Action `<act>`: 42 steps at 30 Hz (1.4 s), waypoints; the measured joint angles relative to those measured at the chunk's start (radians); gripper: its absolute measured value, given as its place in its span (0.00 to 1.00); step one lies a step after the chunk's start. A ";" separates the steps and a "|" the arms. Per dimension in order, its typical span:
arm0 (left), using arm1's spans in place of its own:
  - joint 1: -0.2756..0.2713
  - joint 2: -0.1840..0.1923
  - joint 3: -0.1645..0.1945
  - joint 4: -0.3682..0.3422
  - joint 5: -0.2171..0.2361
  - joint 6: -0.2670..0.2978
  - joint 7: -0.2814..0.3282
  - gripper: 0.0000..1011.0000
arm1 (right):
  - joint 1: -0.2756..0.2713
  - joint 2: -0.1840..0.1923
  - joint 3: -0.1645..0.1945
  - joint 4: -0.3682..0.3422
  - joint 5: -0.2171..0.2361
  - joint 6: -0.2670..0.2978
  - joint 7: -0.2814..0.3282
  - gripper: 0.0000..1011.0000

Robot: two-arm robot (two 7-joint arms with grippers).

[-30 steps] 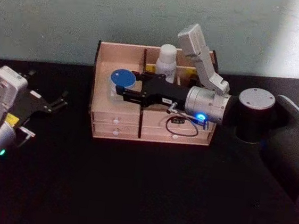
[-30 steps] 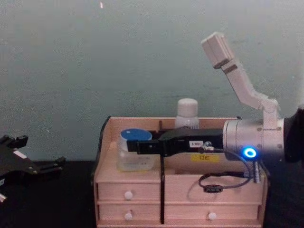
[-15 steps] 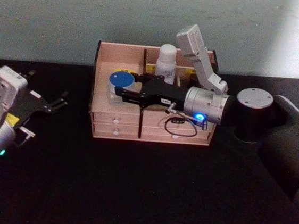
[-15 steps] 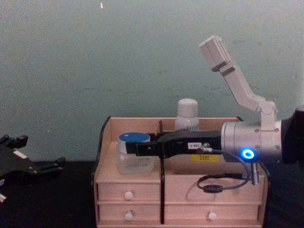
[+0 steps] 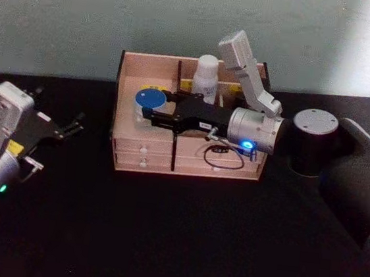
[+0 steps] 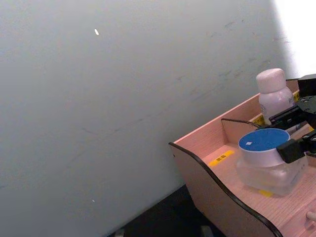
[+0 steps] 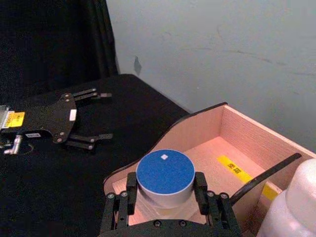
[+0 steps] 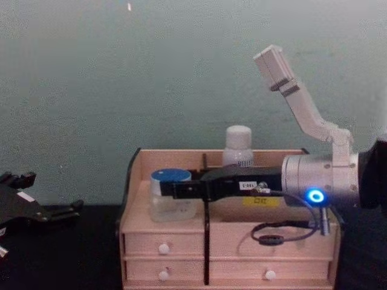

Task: Pick up the facial cleanser and watermelon frost from the table and place them into the tiered storage box.

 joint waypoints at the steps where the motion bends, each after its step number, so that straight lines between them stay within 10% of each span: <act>1: 0.000 0.000 0.000 0.000 0.000 0.000 0.000 0.99 | 0.000 0.000 0.000 0.000 0.000 0.000 0.000 0.70; 13: 0.000 0.000 0.000 0.000 0.000 0.000 0.000 0.99 | -0.001 0.001 -0.001 -0.002 0.000 0.000 -0.001 0.99; 42: 0.000 0.000 0.000 0.000 0.000 0.000 0.000 0.99 | -0.013 0.007 0.004 -0.035 -0.015 -0.023 -0.024 0.99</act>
